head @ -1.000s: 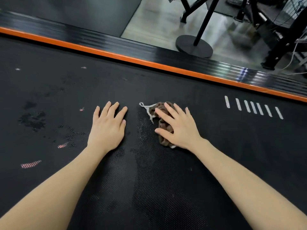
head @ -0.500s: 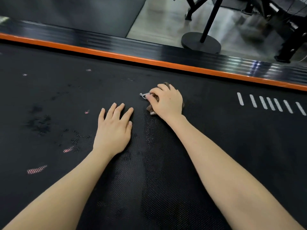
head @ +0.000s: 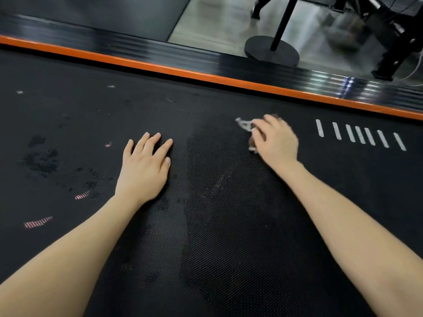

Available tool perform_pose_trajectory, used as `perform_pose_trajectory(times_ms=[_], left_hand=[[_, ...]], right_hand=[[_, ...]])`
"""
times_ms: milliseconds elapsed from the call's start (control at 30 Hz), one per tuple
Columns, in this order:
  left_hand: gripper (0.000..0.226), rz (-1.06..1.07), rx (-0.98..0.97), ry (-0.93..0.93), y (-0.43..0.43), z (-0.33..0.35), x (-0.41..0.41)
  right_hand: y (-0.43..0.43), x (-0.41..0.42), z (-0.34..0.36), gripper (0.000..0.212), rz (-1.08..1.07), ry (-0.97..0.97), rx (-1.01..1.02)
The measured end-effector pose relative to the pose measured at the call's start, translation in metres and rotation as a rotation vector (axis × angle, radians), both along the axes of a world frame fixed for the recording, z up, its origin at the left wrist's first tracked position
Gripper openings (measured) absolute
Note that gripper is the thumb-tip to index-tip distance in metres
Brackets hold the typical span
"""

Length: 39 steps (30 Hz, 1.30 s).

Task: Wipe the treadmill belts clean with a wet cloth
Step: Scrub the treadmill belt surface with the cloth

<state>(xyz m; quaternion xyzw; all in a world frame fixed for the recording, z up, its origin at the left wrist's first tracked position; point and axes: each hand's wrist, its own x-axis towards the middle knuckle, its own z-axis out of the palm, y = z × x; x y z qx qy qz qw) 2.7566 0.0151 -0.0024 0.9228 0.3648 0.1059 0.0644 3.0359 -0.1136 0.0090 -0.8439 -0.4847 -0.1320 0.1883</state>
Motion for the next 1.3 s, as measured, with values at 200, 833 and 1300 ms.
perform_pose_trajectory(times_ms=[200,833,1300], left_hand=[[0.064,0.015,-0.044,-0.02,0.005,0.009,0.003],[0.073,0.035,0.034,0.094,0.049,0.003,0.028],[0.07,0.012,0.004,0.07,0.053,0.001,0.023]], right_hand=[[0.007,0.023,-0.004,0.041,-0.093,0.082,-0.05],[0.07,0.051,-0.005,0.05,-0.3,0.174,-0.019],[0.07,-0.004,0.005,0.041,0.223,-0.048,0.026]])
